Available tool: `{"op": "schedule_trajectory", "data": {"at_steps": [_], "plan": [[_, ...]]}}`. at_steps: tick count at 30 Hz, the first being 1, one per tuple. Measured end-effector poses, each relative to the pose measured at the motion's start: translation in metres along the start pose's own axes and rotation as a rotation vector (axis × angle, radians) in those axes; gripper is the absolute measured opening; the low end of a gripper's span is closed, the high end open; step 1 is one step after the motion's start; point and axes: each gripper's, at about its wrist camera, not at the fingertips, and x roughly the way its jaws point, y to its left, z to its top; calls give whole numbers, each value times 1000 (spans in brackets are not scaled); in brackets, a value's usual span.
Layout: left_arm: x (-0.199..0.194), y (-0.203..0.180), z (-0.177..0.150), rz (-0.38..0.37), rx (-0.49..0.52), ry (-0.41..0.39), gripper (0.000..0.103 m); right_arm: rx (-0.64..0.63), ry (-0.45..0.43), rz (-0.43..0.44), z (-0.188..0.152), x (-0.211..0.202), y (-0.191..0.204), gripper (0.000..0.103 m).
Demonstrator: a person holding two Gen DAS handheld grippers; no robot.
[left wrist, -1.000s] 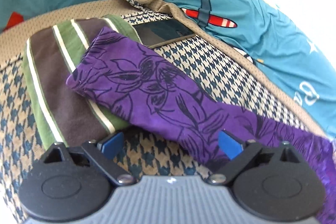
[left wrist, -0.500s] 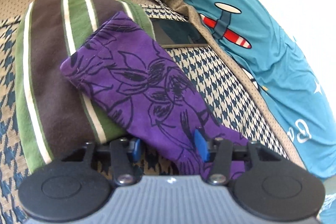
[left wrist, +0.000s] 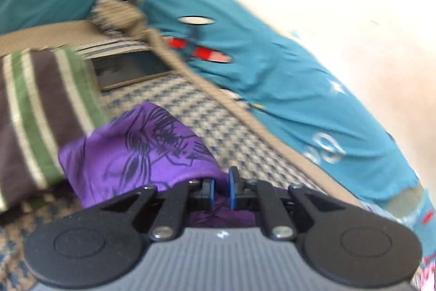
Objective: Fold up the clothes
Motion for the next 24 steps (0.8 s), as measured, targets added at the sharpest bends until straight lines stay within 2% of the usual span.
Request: {"op": "schedule_trajectory", "data": {"at_steps": [4, 11, 13, 16, 18, 20, 24], "plan": [[4, -57, -23, -140, 120, 67, 9, 60, -3, -27, 1, -4, -19, 59], [1, -105, -79, -216, 256, 203, 10, 81, 6, -59, -1, -6, -36, 59], [2, -110, -90, -275, 271, 257, 11, 83, 7, -60, -1, -6, -38, 59], [3, -114, -105, -356, 285, 359, 23, 84, 7, -67, -2, -5, -37, 59], [-3, -116, -110, -376, 332, 379, 30, 88, 6, -58, -3, -4, -37, 60], [-9, -116, -111, -373, 363, 392, 51, 90, 0, -41, -2, -3, -35, 60], [-30, -102, -80, -363, 328, 312, 52, 42, -3, 26, -2, 4, -17, 60]]}}
